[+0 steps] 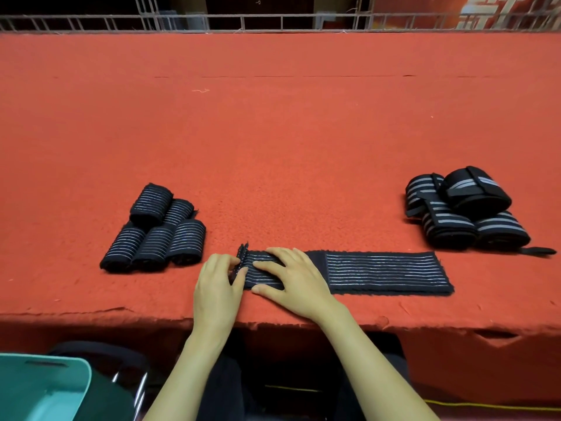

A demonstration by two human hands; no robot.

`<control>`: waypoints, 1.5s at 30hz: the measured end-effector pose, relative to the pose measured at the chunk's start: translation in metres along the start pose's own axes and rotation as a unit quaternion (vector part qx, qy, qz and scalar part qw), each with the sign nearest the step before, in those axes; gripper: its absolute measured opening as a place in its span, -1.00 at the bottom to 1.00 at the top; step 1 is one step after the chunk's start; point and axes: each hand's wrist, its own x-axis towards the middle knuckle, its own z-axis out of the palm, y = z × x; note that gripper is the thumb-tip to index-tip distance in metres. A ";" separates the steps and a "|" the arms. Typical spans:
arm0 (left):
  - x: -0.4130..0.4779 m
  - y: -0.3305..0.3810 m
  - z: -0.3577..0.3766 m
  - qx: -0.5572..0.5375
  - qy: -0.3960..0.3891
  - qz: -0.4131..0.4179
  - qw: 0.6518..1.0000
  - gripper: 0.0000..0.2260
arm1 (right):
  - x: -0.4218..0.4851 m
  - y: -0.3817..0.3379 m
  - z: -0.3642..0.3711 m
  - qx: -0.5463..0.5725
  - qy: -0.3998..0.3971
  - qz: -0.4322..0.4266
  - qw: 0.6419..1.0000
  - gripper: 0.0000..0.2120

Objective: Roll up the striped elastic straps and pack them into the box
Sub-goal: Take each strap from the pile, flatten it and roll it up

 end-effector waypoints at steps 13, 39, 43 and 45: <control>0.008 -0.007 -0.006 -0.063 -0.080 -0.010 0.995 -0.84 | -0.020 0.034 -0.022 -0.018 -0.034 0.044 0.998 -0.21; 0.005 0.025 0.017 -0.090 -0.060 -0.001 0.994 -0.90 | -0.030 0.031 -0.022 0.013 0.030 0.059 0.998 -0.28; 0.006 0.025 0.009 -0.133 -0.097 -0.038 0.986 -0.83 | -0.030 0.032 -0.021 0.013 0.033 0.057 0.998 -0.26; 0.008 0.022 0.008 -0.161 -0.133 -0.062 0.976 -0.78 | -0.030 0.033 -0.022 0.012 0.033 0.057 0.998 -0.30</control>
